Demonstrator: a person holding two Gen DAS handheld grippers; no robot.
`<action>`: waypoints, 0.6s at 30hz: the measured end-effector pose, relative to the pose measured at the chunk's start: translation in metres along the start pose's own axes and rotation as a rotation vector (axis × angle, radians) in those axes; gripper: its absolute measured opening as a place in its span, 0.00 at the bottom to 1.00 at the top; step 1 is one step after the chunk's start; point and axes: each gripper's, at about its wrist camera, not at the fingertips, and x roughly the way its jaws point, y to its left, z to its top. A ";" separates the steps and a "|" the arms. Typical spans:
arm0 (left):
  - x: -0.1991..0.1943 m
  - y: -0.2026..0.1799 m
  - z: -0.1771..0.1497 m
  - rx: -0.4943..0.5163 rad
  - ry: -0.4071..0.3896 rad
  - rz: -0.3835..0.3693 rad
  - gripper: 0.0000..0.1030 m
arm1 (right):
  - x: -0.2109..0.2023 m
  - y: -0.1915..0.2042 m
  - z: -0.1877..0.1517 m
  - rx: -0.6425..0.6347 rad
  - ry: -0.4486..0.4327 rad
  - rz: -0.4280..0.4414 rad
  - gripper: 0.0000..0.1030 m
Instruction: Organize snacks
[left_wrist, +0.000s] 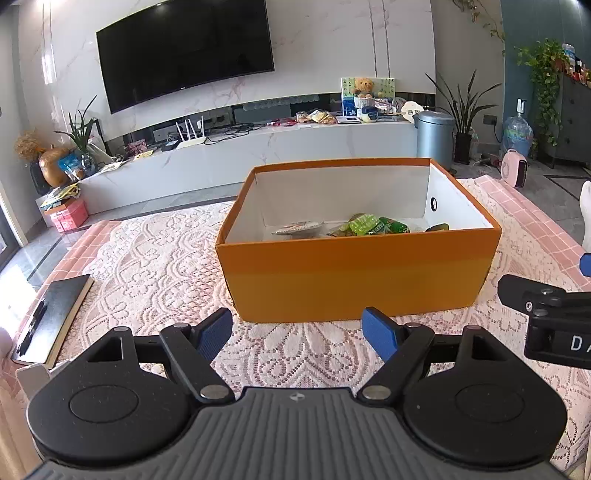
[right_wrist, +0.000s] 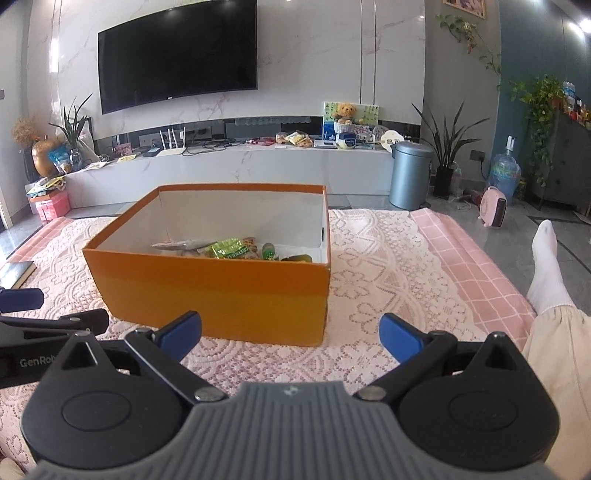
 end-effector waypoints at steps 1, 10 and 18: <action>0.000 0.001 0.001 0.000 -0.002 0.002 0.91 | -0.002 0.000 0.000 -0.002 -0.006 0.001 0.96; -0.007 0.002 0.003 -0.002 -0.018 0.003 0.91 | -0.015 0.005 0.003 -0.029 -0.050 0.001 0.96; -0.009 0.002 0.003 -0.005 -0.017 0.003 0.91 | -0.020 0.008 0.002 -0.040 -0.061 -0.001 0.96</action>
